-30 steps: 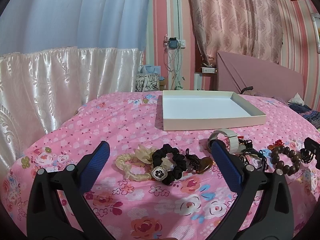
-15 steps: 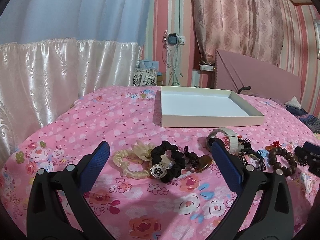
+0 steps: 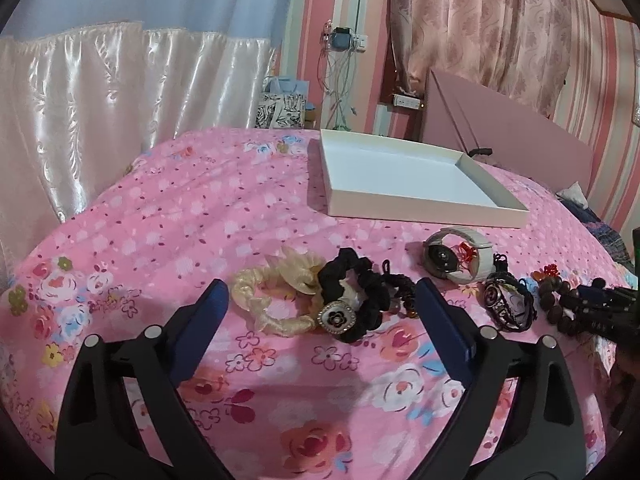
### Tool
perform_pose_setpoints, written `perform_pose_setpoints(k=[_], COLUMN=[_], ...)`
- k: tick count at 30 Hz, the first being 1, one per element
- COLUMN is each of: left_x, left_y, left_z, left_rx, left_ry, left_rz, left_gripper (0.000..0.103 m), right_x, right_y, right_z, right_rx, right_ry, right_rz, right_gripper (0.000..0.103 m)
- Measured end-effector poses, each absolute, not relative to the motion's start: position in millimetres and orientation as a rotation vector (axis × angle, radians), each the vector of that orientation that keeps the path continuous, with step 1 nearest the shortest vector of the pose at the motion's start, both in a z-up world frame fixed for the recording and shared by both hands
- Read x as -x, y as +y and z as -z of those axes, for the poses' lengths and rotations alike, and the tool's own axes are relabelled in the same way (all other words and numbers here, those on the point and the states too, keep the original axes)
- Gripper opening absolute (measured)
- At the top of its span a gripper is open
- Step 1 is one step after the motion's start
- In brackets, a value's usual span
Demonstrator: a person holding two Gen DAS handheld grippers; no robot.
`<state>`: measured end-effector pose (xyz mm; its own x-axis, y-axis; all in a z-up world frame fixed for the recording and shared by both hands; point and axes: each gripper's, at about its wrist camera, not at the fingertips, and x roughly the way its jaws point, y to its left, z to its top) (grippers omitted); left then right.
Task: Organize jewelry
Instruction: 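Grasp the black claw clip with the right gripper while the left gripper grasps the white-band watch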
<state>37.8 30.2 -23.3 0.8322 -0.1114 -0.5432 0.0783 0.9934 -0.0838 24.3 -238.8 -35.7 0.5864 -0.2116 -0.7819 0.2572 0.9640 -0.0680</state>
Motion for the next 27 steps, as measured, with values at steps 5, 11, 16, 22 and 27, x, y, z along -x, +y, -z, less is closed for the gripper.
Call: perform_pose_setpoints(k=[5, 11, 16, 22, 27], left_x=[-41.3, -43.4, -40.8, -36.0, -37.2], left_y=[28.2, 13.9, -3.5, -17.8, -37.8], left_z=[22.9, 14.7, 12.7, 8.3, 3.5], left_rx=[0.028, -0.001, -0.009, -0.016, -0.035], left_ry=[0.579, 0.55, 0.557, 0.551, 0.54], left_rz=[0.112, 0.133, 0.169, 0.195, 0.228], left_gripper=[0.093, 0.092, 0.092, 0.092, 0.092], right_x=[-12.6, -2.6, 3.4, 25.1, 46.4], right_y=[-260.7, -278.5, -284.7, -300.9, -315.5], right_z=[31.9, 20.9, 15.5, 8.7, 3.4], right_rx=[-0.189, -0.213, -0.213, -0.235, -0.242], right_ry=[0.837, 0.793, 0.78, 0.754, 0.711], right_rz=[0.149, 0.14, 0.151, 0.179, 0.23], right_gripper=[0.039, 0.036, 0.034, 0.034, 0.038])
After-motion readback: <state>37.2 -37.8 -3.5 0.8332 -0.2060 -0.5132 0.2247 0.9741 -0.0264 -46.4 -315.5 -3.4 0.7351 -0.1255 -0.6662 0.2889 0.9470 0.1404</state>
